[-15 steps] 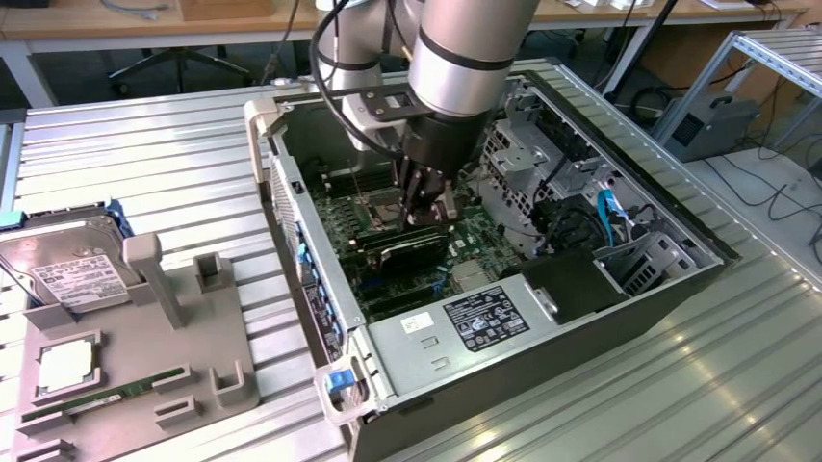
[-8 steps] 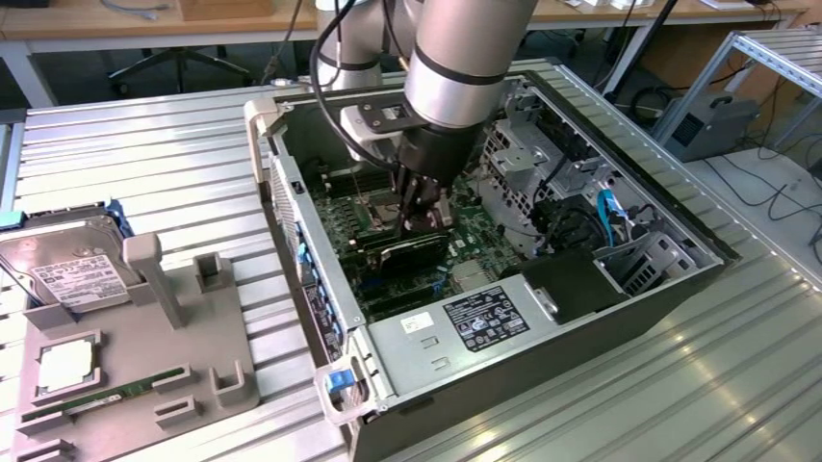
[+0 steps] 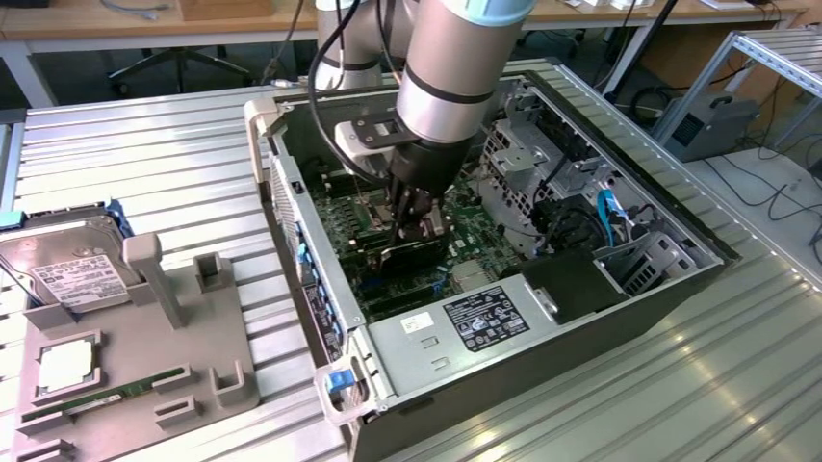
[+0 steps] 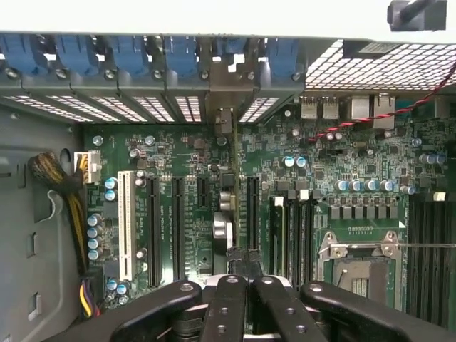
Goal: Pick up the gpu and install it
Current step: 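Press down on the gpu until it lock into place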
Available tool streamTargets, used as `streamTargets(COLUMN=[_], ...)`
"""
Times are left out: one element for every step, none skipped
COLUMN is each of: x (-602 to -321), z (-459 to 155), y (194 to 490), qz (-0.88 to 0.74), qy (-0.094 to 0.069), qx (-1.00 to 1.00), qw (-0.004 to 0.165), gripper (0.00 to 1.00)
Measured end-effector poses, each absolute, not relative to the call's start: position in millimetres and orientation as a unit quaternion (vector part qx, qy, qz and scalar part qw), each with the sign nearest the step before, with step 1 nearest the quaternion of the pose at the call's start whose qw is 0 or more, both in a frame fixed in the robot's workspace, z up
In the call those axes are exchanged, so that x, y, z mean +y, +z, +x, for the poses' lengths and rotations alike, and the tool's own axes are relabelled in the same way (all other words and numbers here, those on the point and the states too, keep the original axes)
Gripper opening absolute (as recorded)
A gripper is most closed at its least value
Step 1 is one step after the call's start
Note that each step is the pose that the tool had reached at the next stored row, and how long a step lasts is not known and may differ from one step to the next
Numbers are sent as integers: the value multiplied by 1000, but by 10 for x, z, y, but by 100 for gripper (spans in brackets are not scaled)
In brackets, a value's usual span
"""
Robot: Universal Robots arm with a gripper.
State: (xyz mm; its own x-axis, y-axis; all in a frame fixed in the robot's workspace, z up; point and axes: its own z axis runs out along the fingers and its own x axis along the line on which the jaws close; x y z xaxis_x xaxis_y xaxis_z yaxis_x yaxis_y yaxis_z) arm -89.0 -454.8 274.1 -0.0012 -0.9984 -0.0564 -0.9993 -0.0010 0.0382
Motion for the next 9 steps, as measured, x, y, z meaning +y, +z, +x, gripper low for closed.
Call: streamTargets(x=[-4547, -4547, -4547, -4547, -4547, -4547, -4547, -4547, -4547], z=[-891, -891, -892, -893, -893, -893, -896, -897, -897], y=[2733, 2732, 2726, 2714, 2714, 2714, 2706, 2706, 2706], qz=[-707, -707, -707, -707, -707, -707, -707, -707, -707], qy=[33, 33, 33, 33, 33, 33, 33, 33, 33], qx=[707, 707, 707, 707, 707, 707, 707, 707, 707], qw=[6, 6, 6, 6, 6, 6, 6, 6, 6], gripper=[11, 11, 11, 11, 11, 11, 11, 11, 11])
